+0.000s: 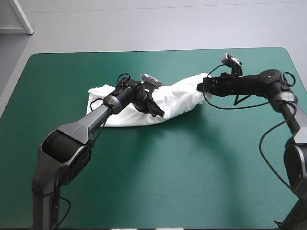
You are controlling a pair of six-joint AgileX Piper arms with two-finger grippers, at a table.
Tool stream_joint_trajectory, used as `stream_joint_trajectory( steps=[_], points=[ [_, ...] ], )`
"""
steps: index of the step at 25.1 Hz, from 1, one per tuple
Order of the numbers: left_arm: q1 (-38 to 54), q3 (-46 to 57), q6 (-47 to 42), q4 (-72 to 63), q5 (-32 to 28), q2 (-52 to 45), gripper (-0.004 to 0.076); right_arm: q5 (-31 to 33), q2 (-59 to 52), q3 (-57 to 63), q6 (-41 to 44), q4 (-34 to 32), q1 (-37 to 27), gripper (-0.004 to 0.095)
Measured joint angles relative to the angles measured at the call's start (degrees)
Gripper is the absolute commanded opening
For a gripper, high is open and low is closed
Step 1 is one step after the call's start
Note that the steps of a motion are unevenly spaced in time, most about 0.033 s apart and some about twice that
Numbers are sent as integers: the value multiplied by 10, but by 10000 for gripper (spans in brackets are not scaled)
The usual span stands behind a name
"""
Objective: Fold the cloth
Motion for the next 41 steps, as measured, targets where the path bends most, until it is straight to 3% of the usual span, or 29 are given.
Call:
stream_joint_trajectory(
  steps=[3,6,10,15,20,25,38,41],
  points=[
    [0,0,0,0,0,0,19,1,0,-57,21,-22,66,-17],
    [0,0,5,-1,0,0,19,-13,0,-111,76,-100,121,-17],
    [-2,-14,-3,16,20,0,19,-26,0,-126,103,-142,140,-17],
    [-9,-48,-47,91,115,-28,20,-26,0,-126,104,-148,140,-17],
    [2,-55,-9,84,177,-117,20,-26,1,-137,104,-151,143,-17],
    [72,-56,48,2,223,-169,19,-12,26,-190,107,-153,163,-17],
    [241,35,57,13,235,-373,19,6,215,-445,159,-159,312,-10],
    [251,82,55,13,235,-425,19,12,276,-521,164,-159,343,86]
  ],
)
